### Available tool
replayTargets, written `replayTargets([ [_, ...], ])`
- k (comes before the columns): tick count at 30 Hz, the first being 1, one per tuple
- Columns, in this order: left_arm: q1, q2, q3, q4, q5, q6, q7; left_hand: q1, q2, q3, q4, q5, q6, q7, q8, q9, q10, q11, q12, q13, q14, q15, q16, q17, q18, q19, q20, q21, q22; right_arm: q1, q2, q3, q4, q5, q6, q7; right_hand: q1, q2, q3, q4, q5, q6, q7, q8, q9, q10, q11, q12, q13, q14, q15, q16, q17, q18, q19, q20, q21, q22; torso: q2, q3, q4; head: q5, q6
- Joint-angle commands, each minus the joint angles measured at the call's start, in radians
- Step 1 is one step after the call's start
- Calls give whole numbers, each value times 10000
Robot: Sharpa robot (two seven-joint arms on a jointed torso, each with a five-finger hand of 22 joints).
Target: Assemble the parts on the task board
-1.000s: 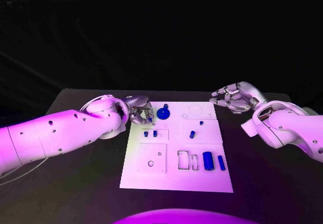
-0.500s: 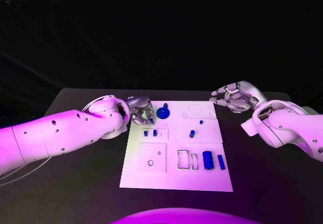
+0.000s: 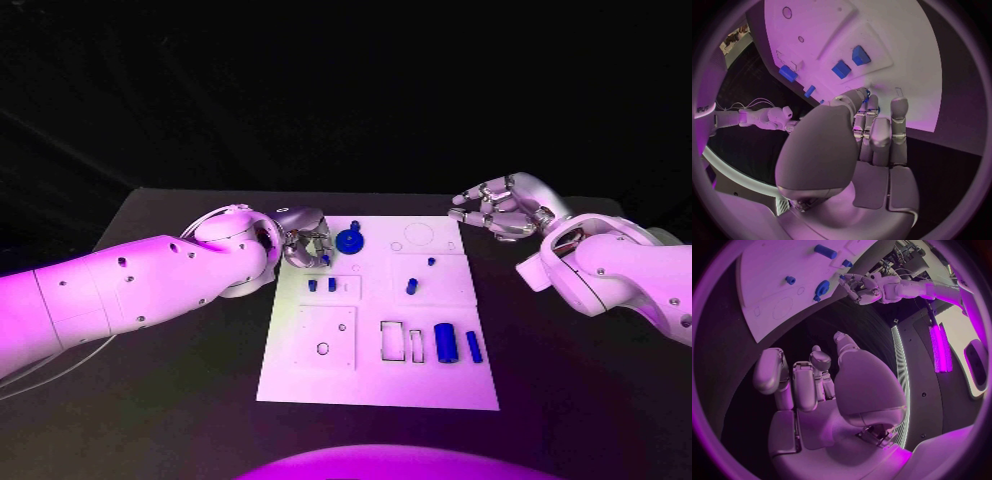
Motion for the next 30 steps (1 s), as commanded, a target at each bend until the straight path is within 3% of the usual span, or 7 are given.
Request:
replayTargets([
  [1, -7, 51, -1, -16, 24, 259, -22, -72, -16, 43, -1, -9, 82, -20, -46, 5, 82, -2, -52, 11, 39, 9, 29, -4, 7, 37, 19, 39, -14, -4, 4, 4, 18, -75, 18, 91, 71, 49, -24, 15, 66, 67, -35, 58, 5, 4, -37, 8, -13, 444, -89, -46, 47, 113, -16, -27, -35, -15, 6, 4, 0, -2, -2],
  [30, -42, 167, -9, -74, -4, 552, -56, -89, -39, 80, -48, -15, 78, -20, -73, -6, 92, 2, -101, 17, 10, 10, -3, -90, 18, -9, 17, 6, -70, -4, -12, 4, 6, -75, 25, 96, 71, 49, -24, 15, 66, 67, -35, 58, 5, 4, -37, 8, -13, 444, -89, -46, 47, 113, -16, -27, -35, -15, -1, 3, 3, -31, -69],
])
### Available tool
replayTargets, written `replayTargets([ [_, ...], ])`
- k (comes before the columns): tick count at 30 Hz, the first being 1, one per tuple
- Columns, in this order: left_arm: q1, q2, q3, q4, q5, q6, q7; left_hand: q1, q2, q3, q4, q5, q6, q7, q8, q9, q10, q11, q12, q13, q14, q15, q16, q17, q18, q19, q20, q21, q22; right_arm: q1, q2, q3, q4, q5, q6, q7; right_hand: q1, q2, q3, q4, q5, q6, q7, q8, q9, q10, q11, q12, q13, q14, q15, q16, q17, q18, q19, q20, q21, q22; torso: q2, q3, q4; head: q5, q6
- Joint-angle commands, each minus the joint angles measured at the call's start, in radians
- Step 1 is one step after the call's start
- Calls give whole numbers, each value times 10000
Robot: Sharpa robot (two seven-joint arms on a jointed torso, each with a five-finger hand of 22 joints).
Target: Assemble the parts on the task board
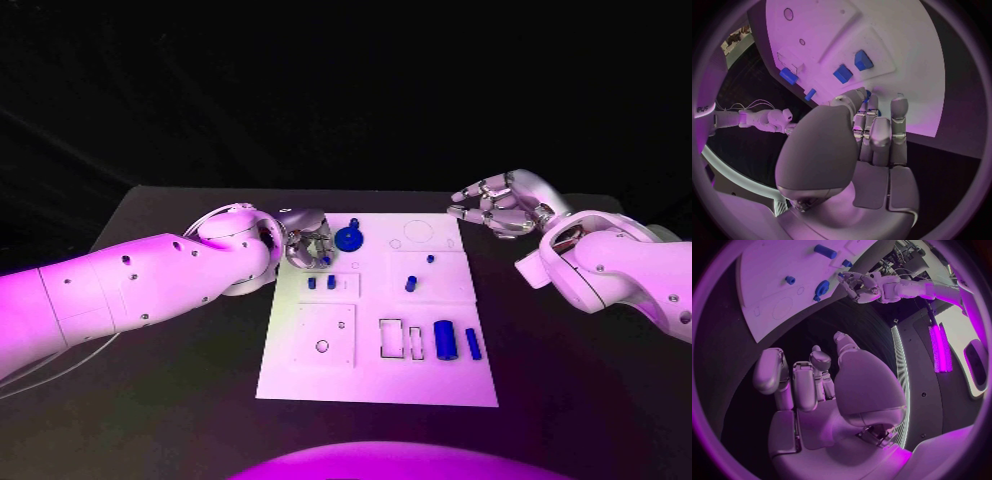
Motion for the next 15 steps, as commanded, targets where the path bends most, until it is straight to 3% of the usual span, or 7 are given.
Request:
replayTargets([
  [1, -13, 19, -8, 18, -1, 239, 0, -101, -47, 56, -24, -16, 33, 22, -50, 4, 88, 5, -57, 12, 1, 13, -11, -56, 22, -27, 18, -7, -53, -4, -2, 2, 2, -75, 25, 85, 71, 49, -25, 15, 66, 67, -35, 58, 5, -7, -48, 8, -12, 444, -89, -46, 40, 113, -17, -27, -35, -14, -2, 1, 3, 1, 7],
  [9, -13, 21, -8, 10, 12, 195, -43, -314, -214, 176, -84, -15, -438, 168, -422, -178, -117, 141, -364, -5, -137, 122, -115, -336, 61, -243, 86, -178, -298, -4, -3, 2, 1, -75, 18, 91, 71, 49, -25, 15, 66, 67, -35, 58, 5, -7, -48, 8, -12, 444, -89, -46, 40, 113, -17, -27, -35, -14, -1, 0, -4, 11, 11],
  [15, -13, 18, -8, 15, 22, 157, -86, -459, -364, 279, -107, -15, -779, 263, -558, -332, -366, 262, -620, -40, -415, 225, -325, -938, 145, -583, 178, -460, -713, -4, -9, 2, 0, -75, 12, 91, 71, 49, -25, 15, 66, 67, -35, 58, 5, -7, -48, 8, -12, 444, -89, -46, 40, 113, -17, -27, -35, -14, -2, 0, -2, 10, 12],
])
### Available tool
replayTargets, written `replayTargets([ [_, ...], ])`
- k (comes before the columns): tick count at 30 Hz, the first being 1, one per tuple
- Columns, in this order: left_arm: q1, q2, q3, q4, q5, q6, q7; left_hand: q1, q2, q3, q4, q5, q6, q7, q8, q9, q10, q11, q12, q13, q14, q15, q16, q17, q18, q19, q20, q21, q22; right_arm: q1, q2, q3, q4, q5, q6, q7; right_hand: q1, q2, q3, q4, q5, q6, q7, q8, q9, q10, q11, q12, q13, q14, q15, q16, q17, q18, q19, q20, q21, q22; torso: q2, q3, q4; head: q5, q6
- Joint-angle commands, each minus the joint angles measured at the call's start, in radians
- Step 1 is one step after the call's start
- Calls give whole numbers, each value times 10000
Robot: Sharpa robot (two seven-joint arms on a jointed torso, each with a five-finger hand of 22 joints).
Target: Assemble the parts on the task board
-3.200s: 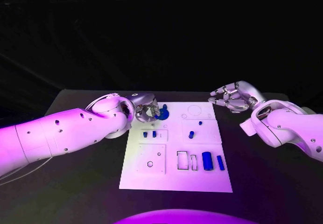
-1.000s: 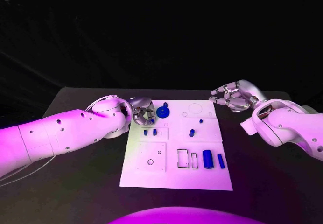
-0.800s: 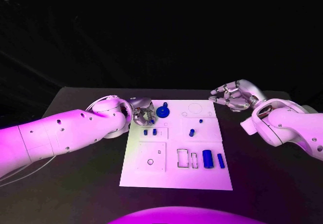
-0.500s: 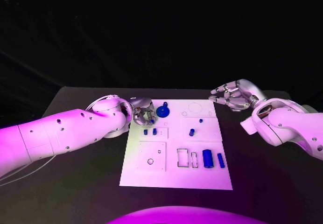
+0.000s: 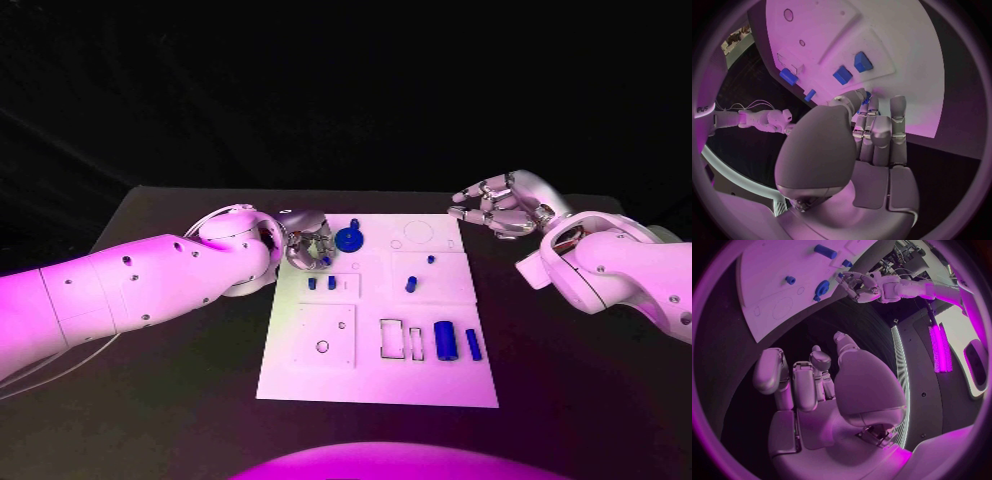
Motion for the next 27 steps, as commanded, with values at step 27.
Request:
replayTargets([
  [27, -8, -117, 4, 114, 90, 6, -13, -532, -396, -21, -33, -39, -515, -101, -34, -131, -524, 108, -407, 3, -549, 115, -352, -978, 218, -425, 155, -424, -489, -7, -1, 5, -39, -74, 39, 39, 92, 45, -26, 24, 76, 44, -34, 60, -1, -176, -49, -218, -270, 425, -92, -119, -36, 141, -78, -32, -189, -100, -5, -3, 8, -16, -19],
])
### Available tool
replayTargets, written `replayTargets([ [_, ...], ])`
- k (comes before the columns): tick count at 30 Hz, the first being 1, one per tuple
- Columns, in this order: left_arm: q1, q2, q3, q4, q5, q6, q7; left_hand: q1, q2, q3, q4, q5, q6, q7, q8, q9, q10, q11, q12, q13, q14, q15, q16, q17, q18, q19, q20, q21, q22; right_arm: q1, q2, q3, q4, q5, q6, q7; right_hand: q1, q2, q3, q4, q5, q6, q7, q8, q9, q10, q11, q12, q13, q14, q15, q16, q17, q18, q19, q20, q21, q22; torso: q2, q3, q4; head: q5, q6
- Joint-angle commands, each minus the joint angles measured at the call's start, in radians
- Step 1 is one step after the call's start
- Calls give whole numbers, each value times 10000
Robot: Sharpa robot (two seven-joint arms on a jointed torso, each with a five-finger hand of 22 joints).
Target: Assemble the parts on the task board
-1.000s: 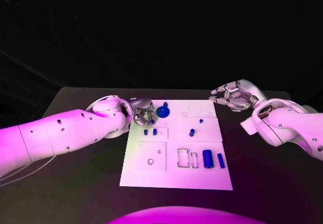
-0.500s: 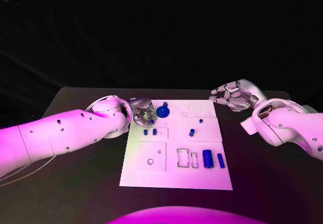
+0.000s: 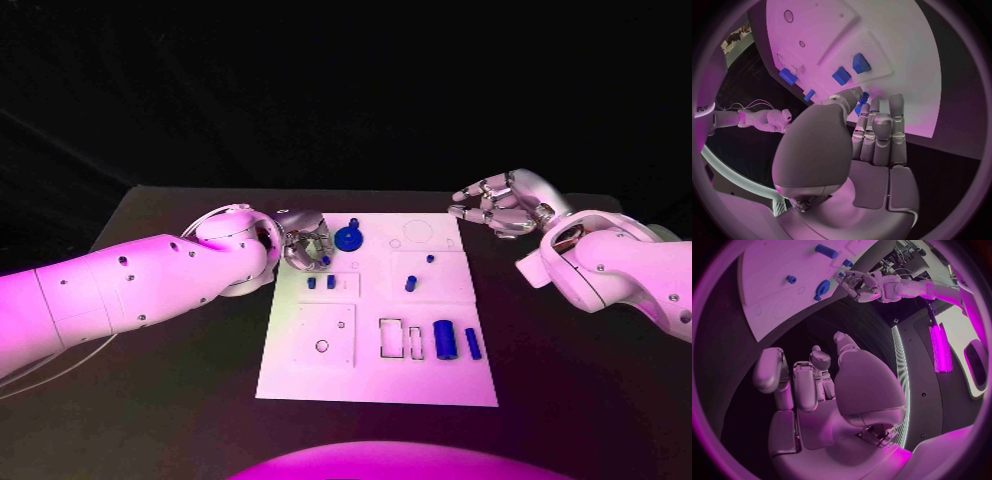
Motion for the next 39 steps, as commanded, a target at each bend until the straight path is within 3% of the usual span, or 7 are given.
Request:
replayTargets([
  [1, -4, -40, 4, 56, 64, 3, 54, -105, 29, -88, 3, -39, -93, 11, -32, -6, -90, -14, -70, 2, -80, -19, -49, -45, 60, -65, 35, -27, -12, -6, 6, 3, -13, -73, 49, 29, 93, 45, -26, 25, 36, 45, -32, 60, -1, -129, 5, -105, -85, 386, -55, -53, -26, 143, -76, -28, -72, -21, -2, -3, 5, 5, 0],
  [8, -5, -214, 8, 116, 73, -83, 58, -116, 15, -134, -17, -39, -126, 39, -22, -1, -163, -1, -87, 1, -138, -8, -86, -163, 59, -67, 44, -47, -26, -12, 18, 3, -65, -160, 231, -124, 259, 71, 50, 41, -24, 2, -18, 96, -12, -1376, 14, -1944, -1969, 316, -45, -243, -192, 197, -208, -24, -435, -201, -3, -5, 3, 22, 7],
  [12, -4, -371, 10, 131, 217, -257, 156, -102, 50, -137, -31, -31, -118, 72, -7, 6, -195, 3, -88, 3, -210, -3, -144, -342, 61, -70, 49, -63, -37, -17, 27, 3, -91, -722, 507, -386, 942, 173, 574, -190, -1010, 56, 14, 127, -26, -1792, 0, -3649, -3432, 151, 4, -826, -823, 283, -380, -53, -949, -469, -12, -7, 8, 6, 37],
  [17, 42, -752, 30, 180, 914, -341, 602, -27, 199, -103, -104, -29, 21, 126, 45, 26, -395, 56, -56, -10, -1120, 38, -1043, -2305, 59, -262, 78, -328, -183, -30, 74, 3, -81, -2109, 1028, -867, 1723, 29, 1634, -546, -1306, 438, 31, 167, -35, -1648, 129, -5792, -5296, 281, -29, -808, -811, 239, -140, -84, -714, -277, -23, -8, -2, -119, 99],
  [25, 324, -1352, 41, 61, 5695, -931, 1732, -84, 405, -149, -51, -31, 93, 182, 57, 31, -159, 2, 362, 36, -1475, -26, -2075, -3373, 69, -403, 35, -924, -565, -85, 261, 4, 27, -5041, 1730, -2041, 1582, -574, 2630, -707, -1543, 1017, -37, 110, -60, -889, 87, -7811, -7101, 438, -6, -438, -408, 51, 325, -21, 140, 325, -45, 19, -10, -364, 500],
  [31, 377, -1732, 35, 338, 10791, -1050, 2885, 210, 614, -52, -366, -47, 475, 175, 278, 82, 63, -50, 763, 121, -1882, -67, -2731, -3723, 50, -605, -26, -1268, -760, -99, 567, 6, 83, -7543, 2386, -3072, 1280, -927, 2957, -718, -1630, 1257, -80, -12, -87, -634, 135, -8801, -7836, 523, 28, -100, -69, -86, 622, 0, 817, 783, -32, -21, -36, -460, 527],
  [39, 342, -2063, 31, 911, 13177, -670, 3744, 88, 713, -352, -568, -68, 462, 138, 327, 64, 227, -124, 1207, 267, -2034, -75, -3057, -3910, 42, -773, -2, -1521, -890, -191, 914, 6, 67, -9026, 2864, -3623, 1144, -1155, 3018, -737, -1590, 1125, -9, -239, -137, -618, 222, -9117, -8108, 568, 111, 91, 124, -158, 767, 27, 1169, 1015, -43, -25, -6, -547, 515],
])
